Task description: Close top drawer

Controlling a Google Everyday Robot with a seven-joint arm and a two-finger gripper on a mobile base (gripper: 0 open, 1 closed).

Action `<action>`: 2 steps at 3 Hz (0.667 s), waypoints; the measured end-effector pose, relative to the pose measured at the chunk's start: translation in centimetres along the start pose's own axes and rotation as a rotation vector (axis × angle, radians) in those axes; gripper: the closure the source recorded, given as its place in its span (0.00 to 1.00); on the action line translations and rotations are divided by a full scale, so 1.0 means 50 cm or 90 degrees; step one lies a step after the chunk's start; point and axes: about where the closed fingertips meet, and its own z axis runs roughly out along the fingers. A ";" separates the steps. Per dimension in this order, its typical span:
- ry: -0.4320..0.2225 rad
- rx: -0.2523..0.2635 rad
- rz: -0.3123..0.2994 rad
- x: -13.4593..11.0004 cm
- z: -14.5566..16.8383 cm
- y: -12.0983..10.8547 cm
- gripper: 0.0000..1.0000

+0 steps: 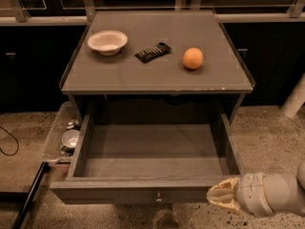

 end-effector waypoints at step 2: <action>-0.001 -0.001 -0.001 0.001 0.002 0.001 0.57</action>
Offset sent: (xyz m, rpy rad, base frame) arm -0.0001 0.0002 -0.0010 0.0013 0.0003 0.0022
